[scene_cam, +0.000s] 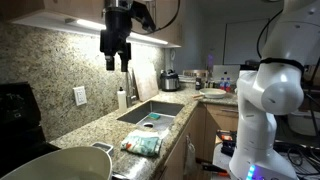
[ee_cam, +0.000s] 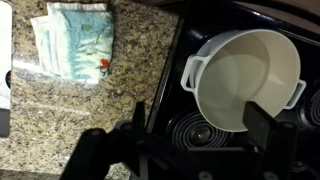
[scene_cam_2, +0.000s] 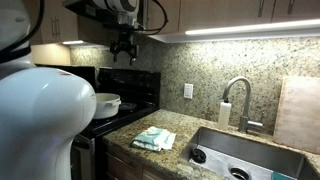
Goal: Push the faucet to the right
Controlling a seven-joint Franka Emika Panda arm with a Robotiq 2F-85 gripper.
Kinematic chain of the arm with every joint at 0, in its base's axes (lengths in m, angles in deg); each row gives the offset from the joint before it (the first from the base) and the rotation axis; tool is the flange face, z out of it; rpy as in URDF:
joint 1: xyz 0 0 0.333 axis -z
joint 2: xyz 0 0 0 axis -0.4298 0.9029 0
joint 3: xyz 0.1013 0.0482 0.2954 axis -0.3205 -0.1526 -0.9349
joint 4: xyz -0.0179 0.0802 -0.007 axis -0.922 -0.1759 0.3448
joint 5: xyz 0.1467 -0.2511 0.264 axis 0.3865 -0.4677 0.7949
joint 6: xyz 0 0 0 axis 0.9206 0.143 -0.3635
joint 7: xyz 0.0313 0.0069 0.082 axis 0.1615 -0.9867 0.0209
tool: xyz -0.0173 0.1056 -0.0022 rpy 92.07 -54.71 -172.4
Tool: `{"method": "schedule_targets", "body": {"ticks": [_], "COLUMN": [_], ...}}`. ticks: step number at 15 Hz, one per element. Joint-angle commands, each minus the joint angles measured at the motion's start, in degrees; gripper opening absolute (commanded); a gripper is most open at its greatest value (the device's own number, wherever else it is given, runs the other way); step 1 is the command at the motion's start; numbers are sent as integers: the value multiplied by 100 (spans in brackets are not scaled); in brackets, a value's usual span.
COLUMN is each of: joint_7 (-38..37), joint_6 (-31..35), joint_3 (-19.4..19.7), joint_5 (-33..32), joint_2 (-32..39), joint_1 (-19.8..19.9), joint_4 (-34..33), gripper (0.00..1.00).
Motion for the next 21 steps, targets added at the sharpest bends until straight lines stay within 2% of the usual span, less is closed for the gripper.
{"method": "schedule_targets", "body": {"ticks": [1,11,18,21], "joint_7": [7,7,349,210], "joint_6": [-15,-15,870,1131], "joint_3": [-35,-35,526,729], "joint_5": [11,11,104,-89], "joint_2": [4,4,-187,-214], "joint_1": [40,40,369,626], "joint_4": [-15,-15,623,762], "gripper": [100,100,100,100]}}
